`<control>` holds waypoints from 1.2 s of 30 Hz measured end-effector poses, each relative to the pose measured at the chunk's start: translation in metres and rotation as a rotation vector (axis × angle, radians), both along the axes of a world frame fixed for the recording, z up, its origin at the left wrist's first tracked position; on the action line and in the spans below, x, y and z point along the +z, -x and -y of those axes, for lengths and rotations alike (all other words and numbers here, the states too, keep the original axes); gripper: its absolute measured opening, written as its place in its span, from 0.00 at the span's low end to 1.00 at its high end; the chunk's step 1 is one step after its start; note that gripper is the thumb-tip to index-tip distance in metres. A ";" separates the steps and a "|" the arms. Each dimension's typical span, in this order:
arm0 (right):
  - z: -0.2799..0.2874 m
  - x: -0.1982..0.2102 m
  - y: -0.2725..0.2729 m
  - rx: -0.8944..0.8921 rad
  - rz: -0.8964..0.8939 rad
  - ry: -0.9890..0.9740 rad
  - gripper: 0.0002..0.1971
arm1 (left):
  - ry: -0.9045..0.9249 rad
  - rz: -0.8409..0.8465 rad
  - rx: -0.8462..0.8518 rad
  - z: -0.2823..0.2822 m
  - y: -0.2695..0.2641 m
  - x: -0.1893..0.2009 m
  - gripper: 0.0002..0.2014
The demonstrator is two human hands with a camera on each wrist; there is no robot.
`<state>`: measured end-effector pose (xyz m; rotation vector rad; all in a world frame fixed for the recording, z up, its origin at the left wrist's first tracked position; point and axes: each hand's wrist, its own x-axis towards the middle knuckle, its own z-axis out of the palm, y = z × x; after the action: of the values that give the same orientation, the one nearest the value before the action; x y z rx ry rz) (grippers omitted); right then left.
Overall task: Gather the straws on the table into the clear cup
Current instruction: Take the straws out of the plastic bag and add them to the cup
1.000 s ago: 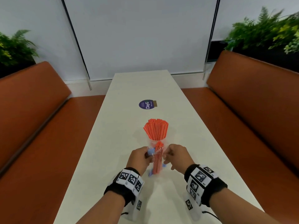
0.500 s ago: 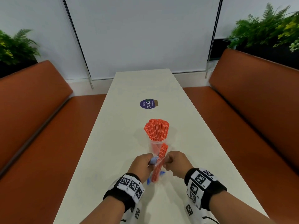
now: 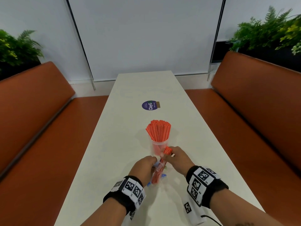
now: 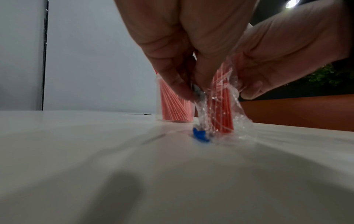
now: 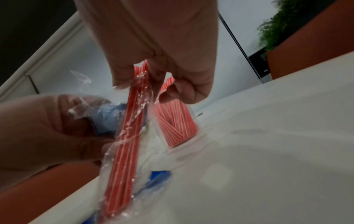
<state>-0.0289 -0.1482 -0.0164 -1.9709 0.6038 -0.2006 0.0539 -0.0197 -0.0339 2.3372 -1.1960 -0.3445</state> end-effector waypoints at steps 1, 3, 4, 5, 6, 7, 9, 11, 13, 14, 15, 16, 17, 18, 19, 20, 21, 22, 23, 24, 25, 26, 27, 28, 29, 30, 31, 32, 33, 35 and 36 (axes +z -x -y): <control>0.001 0.000 0.000 -0.016 -0.006 0.019 0.15 | -0.011 0.017 0.001 -0.001 0.000 -0.001 0.06; 0.001 0.001 0.000 -0.024 0.002 -0.017 0.13 | -0.017 0.009 0.009 -0.002 0.000 -0.003 0.05; 0.001 0.000 0.001 -0.021 0.025 -0.048 0.11 | 0.002 -0.012 0.019 -0.002 -0.001 -0.005 0.04; 0.000 0.001 0.001 -0.023 0.039 -0.069 0.09 | 0.016 -0.051 0.039 -0.003 -0.001 -0.006 0.04; 0.000 0.001 0.002 -0.026 0.040 -0.078 0.06 | 0.039 -0.107 0.061 -0.004 -0.001 -0.006 0.05; -0.001 0.000 0.002 -0.027 0.037 -0.079 0.04 | 0.057 -0.181 0.080 -0.004 -0.001 -0.008 0.07; 0.000 -0.001 0.002 -0.028 0.038 -0.088 0.05 | 0.104 -0.380 0.096 -0.006 0.001 -0.008 0.15; 0.002 0.000 0.003 -0.041 0.042 -0.129 0.05 | 0.086 -0.454 0.100 -0.005 0.003 -0.007 0.26; 0.003 0.002 0.004 -0.048 0.033 -0.171 0.05 | 0.052 -0.463 0.104 -0.005 0.004 -0.006 0.27; 0.004 0.002 0.006 -0.044 0.032 -0.199 0.06 | 0.058 -0.476 0.107 -0.004 0.002 -0.008 0.24; 0.006 0.002 0.007 -0.038 0.035 -0.234 0.07 | 0.052 -0.484 0.098 -0.004 0.003 -0.007 0.22; 0.007 0.002 0.008 -0.032 0.043 -0.277 0.06 | 0.039 -0.473 0.087 -0.004 0.003 -0.005 0.20; 0.009 0.003 0.010 -0.032 0.052 -0.323 0.06 | 0.011 -0.437 0.074 -0.004 0.002 -0.004 0.19; 0.011 0.003 0.011 -0.038 0.062 -0.368 0.05 | -0.005 -0.418 0.059 -0.004 0.002 -0.003 0.19; 0.013 0.003 0.013 -0.049 0.069 -0.408 0.05 | -0.029 -0.420 0.045 -0.005 0.000 -0.003 0.20; 0.016 0.003 0.014 -0.062 0.075 -0.444 0.05 | -0.052 -0.427 0.031 -0.005 -0.001 -0.003 0.20; 0.019 0.003 0.015 -0.076 0.082 -0.474 0.05 | -0.078 -0.438 0.024 -0.006 -0.002 -0.004 0.19; 0.022 0.004 0.016 -0.089 0.091 -0.499 0.04 | -0.093 -0.441 0.018 -0.007 -0.003 -0.005 0.17; 0.025 0.005 0.017 -0.098 0.100 -0.519 0.04 | -0.097 -0.443 0.014 -0.009 -0.004 -0.006 0.16; 0.028 0.006 0.018 -0.105 0.107 -0.533 0.05 | -0.089 -0.446 0.008 -0.009 -0.005 -0.008 0.16; 0.032 0.008 0.019 -0.108 0.113 -0.542 0.05 | -0.081 -0.461 0.004 -0.010 -0.004 -0.008 0.15; 0.034 0.009 0.020 -0.109 0.116 -0.546 0.06 | -0.066 -0.472 0.002 -0.010 -0.004 -0.008 0.15; 0.036 0.010 0.020 -0.107 0.117 -0.548 0.06 | -0.053 -0.485 0.009 -0.010 -0.004 -0.008 0.14; 0.036 0.011 0.020 -0.100 0.112 -0.549 0.06 | -0.038 -0.507 0.016 -0.010 -0.004 -0.007 0.14; 0.035 0.011 0.020 -0.088 0.103 -0.551 0.06 | -0.020 -0.537 0.016 -0.010 -0.003 -0.006 0.14; 0.033 0.011 0.020 -0.074 0.097 -0.555 0.06 | 0.003 -0.563 0.009 -0.009 -0.003 -0.006 0.16; 0.031 0.010 0.020 -0.062 0.095 -0.562 0.06 | 0.008 -0.574 0.001 -0.008 -0.003 -0.005 0.16; 0.029 0.009 0.019 -0.055 0.093 -0.566 0.06 | 0.007 -0.572 -0.008 -0.008 -0.002 -0.006 0.16; 0.028 0.009 0.019 -0.051 0.090 -0.566 0.06 | 0.000 -0.567 -0.006 -0.008 -0.002 -0.008 0.16; 0.027 0.008 0.019 -0.055 0.088 -0.562 0.05 | 0.001 -0.570 0.001 -0.009 -0.002 -0.008 0.13; 0.027 0.008 0.020 -0.063 0.094 -0.564 0.05 | 0.010 -0.577 0.003 -0.010 -0.002 -0.010 0.13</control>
<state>-0.0484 -0.1754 -0.0087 -1.3927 0.5856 -0.1406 0.0563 -0.0097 -0.0441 2.0181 -0.9002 -0.9314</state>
